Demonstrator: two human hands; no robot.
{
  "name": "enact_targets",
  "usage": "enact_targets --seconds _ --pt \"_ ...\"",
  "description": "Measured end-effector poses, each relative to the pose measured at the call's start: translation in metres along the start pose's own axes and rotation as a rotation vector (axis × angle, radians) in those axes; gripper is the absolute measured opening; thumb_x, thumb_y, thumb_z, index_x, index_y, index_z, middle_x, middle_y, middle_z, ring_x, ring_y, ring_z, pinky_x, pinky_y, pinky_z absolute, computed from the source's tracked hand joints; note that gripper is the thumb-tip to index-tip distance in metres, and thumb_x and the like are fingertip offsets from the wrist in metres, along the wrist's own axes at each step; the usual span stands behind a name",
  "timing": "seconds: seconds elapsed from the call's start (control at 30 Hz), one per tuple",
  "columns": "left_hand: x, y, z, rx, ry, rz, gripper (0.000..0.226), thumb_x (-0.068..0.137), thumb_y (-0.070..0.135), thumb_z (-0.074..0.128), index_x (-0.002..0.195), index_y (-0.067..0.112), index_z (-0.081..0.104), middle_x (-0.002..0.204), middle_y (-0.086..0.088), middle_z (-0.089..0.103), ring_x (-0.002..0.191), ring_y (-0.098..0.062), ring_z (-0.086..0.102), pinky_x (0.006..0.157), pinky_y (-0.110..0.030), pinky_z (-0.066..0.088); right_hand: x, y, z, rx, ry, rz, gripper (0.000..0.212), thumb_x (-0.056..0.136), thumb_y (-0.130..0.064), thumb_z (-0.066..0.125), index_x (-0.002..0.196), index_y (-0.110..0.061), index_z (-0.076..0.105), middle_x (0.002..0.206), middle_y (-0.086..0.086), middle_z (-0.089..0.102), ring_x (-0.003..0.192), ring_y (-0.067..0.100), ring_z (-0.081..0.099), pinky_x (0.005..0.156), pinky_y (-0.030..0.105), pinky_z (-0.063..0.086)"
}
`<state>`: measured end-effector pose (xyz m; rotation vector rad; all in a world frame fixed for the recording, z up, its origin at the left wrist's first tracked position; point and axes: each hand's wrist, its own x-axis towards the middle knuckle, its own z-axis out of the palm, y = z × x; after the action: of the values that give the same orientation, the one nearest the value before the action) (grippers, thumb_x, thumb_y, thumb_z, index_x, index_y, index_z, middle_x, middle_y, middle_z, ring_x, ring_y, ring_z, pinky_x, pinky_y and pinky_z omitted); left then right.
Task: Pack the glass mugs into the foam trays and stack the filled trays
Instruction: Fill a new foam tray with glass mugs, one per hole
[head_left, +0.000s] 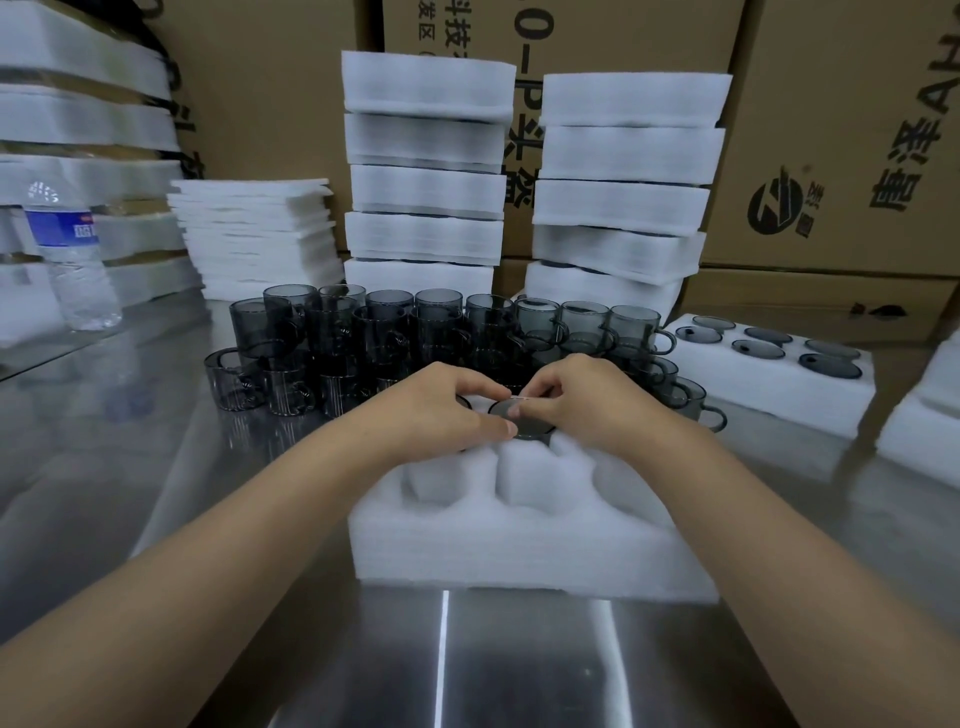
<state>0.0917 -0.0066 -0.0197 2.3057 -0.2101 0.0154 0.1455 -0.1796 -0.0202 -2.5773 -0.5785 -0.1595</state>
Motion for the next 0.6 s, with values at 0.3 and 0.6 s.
enact_targets --seconds 0.3,0.6 --pt "-0.0047 -0.0018 0.0055 0.044 0.07 0.02 0.02 0.077 0.046 0.067 0.092 0.056 0.058 0.071 0.021 0.046 0.065 0.0 0.046 0.059 -0.022 0.034 -0.0039 0.0017 0.0017 0.026 0.069 0.045 0.067 0.08 -0.054 0.067 0.136 -0.027 0.044 0.113 -0.001 0.052 0.104 0.018 0.052 0.08 0.027 0.04" --pt "-0.0025 -0.0057 0.0068 0.106 0.093 0.026 0.026 0.077 0.052 0.066 0.102 0.053 0.057 0.119 0.016 0.055 0.106 -0.01 0.054 0.096 -0.033 0.045 -0.002 0.0012 0.004 0.088 0.127 0.001 0.057 0.097 -0.044 0.045 0.148 -0.028 0.024 0.145 0.002 0.026 0.121 0.025 0.045 0.088 0.028 0.033"
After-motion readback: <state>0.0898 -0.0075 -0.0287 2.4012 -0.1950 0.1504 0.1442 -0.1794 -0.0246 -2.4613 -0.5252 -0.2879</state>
